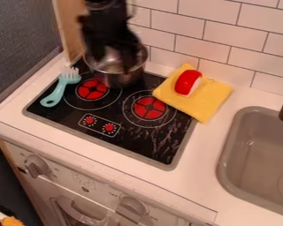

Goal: Move the red object to the left burner

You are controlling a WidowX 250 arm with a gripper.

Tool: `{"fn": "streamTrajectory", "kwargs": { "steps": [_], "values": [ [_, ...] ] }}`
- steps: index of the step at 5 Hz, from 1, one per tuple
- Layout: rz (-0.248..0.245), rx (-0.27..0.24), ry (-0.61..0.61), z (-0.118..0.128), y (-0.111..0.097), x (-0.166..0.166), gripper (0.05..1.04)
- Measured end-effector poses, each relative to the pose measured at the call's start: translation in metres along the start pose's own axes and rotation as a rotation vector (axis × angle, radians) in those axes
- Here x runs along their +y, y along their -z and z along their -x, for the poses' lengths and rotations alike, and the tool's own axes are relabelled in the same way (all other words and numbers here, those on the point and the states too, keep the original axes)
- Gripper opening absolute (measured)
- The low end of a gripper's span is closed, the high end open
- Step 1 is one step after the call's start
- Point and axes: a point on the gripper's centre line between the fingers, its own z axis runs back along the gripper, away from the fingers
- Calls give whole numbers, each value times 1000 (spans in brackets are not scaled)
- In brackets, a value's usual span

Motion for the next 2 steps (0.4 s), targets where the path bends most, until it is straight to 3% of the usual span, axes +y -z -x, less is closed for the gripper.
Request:
{"fn": "streamTrajectory", "kwargs": {
  "steps": [1, 2],
  "values": [
    [52, -52, 15, -31, 6, -28, 1000],
    [66, -60, 14, -56, 17, -43, 1000]
  ]
}}
